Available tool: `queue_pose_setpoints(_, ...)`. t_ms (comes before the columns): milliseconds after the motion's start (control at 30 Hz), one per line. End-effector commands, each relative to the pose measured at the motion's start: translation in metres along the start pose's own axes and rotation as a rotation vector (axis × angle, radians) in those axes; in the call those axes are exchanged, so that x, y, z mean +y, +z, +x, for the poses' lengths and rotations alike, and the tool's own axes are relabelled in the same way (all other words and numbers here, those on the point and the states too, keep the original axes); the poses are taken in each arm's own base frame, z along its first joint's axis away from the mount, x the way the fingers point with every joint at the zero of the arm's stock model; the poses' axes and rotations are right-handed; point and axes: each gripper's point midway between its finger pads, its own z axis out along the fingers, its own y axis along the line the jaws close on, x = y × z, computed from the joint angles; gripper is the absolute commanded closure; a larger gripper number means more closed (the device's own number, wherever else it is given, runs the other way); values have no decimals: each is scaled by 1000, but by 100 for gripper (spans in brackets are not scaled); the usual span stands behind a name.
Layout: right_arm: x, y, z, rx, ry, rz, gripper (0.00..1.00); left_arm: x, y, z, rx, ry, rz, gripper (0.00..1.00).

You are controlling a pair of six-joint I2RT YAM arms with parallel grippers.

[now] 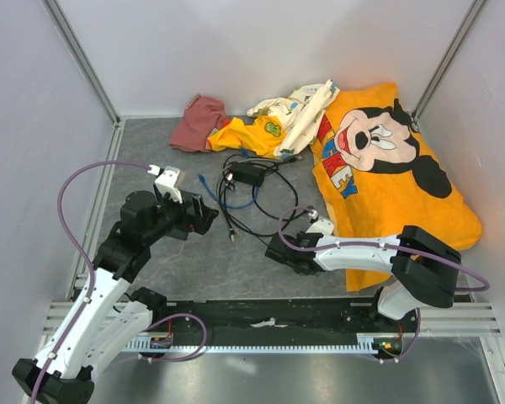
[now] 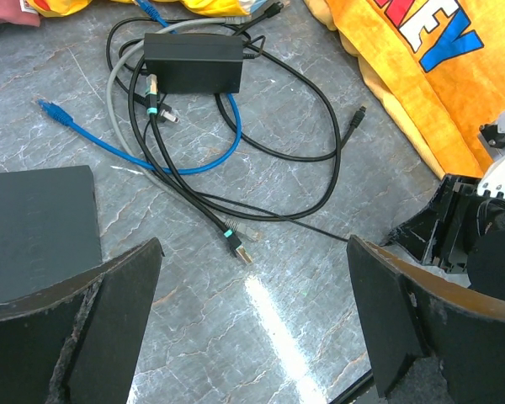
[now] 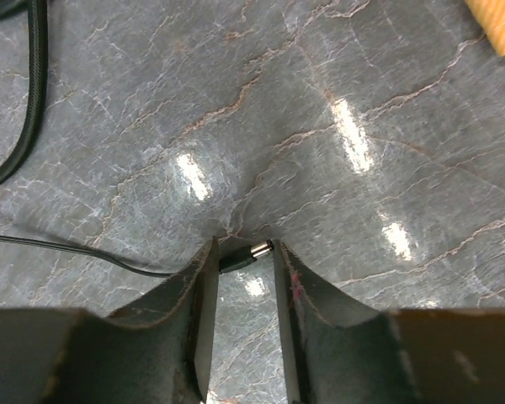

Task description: Insert the plug into the switch port

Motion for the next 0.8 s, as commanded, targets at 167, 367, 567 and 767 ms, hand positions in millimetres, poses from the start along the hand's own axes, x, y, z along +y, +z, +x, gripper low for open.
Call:
queue_pose_setpoints(167, 22, -1, 6, 36, 16, -68, 86, -3, 2, 0, -5, 17, 24, 2)
queue_pose_setpoints(367, 50, -17, -32, -71, -34, -159, 100, -1, 3, 1, 1, 17, 15, 3)
queue_pose_setpoints(567, 89, -65, -158, -404, -126, -242, 100, 3, 4, 2, 4, 15, -8, 3)
queue_pose_setpoints(767, 107, -145, -315, -760, -152, -260, 100, 8, 4, 1, 0, 17, -36, 3)
